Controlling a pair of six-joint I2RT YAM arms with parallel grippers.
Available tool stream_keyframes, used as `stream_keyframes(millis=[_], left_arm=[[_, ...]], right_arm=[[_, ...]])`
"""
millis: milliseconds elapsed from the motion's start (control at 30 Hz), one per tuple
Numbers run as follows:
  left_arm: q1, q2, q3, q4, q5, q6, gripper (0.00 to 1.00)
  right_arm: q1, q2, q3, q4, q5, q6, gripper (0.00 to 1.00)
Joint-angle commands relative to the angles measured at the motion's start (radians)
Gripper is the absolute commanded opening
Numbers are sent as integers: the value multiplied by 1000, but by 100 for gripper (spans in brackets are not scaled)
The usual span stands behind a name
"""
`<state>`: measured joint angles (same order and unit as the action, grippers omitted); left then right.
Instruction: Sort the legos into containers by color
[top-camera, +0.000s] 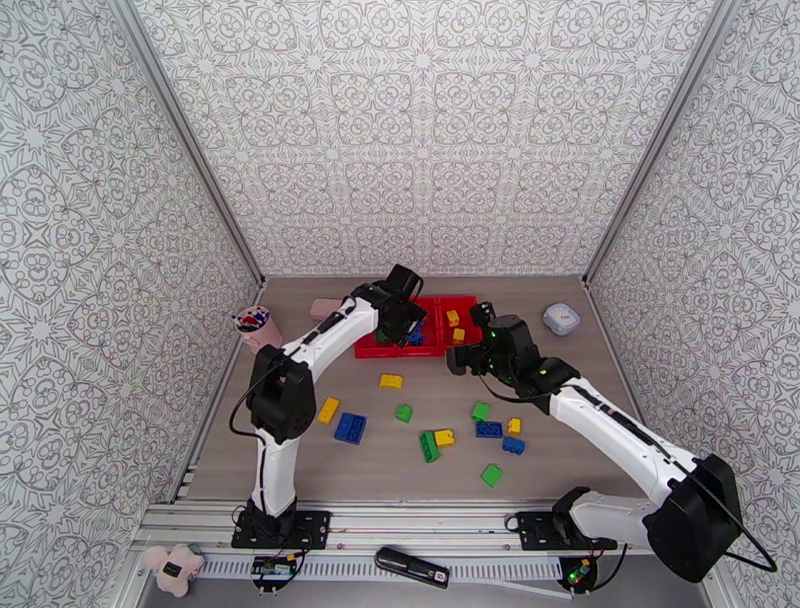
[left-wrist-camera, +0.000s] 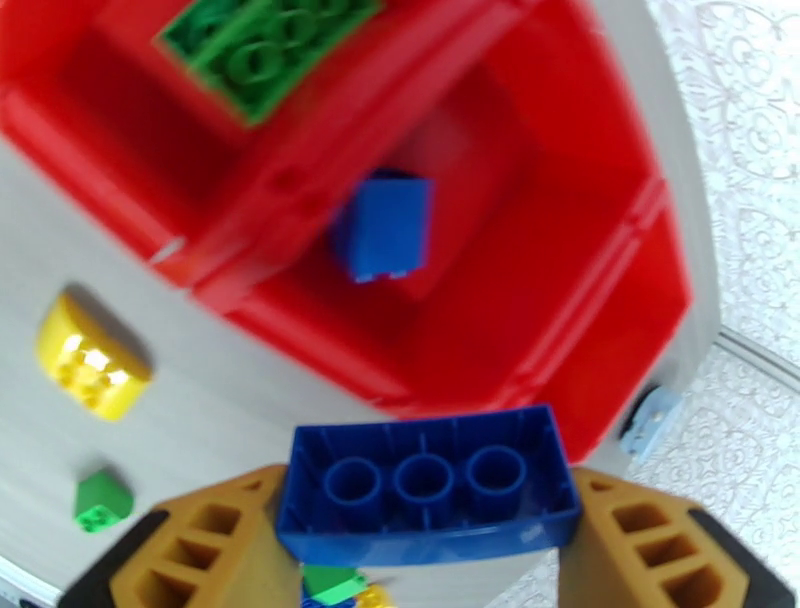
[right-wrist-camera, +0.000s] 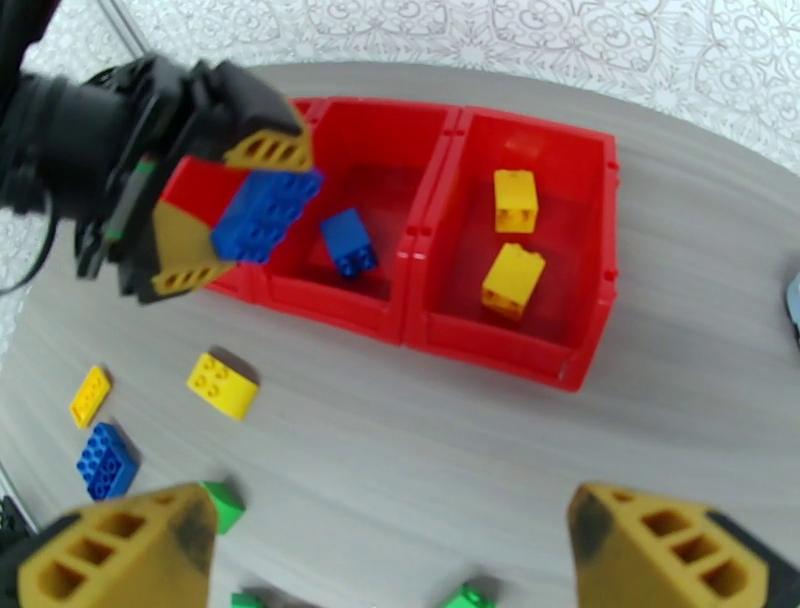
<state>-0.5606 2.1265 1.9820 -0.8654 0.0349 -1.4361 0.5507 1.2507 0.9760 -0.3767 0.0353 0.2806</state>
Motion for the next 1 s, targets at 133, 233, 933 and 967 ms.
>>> stream_keyframes(millis=[133, 233, 933, 967], left_arm=[[1, 159, 194, -71, -70, -46, 54], [1, 192, 209, -54, -89, -63, 54], [-7, 24, 139, 4, -159, 143, 97], [-10, -3, 111, 29, -162, 173, 98]], right_arm=[[0, -28, -25, -22, 25, -1, 96], [-3, -34, -31, -22, 28, 0, 96], [-6, -99, -57, -70, 28, 33, 96], [-6, -105, -61, -75, 30, 37, 96]])
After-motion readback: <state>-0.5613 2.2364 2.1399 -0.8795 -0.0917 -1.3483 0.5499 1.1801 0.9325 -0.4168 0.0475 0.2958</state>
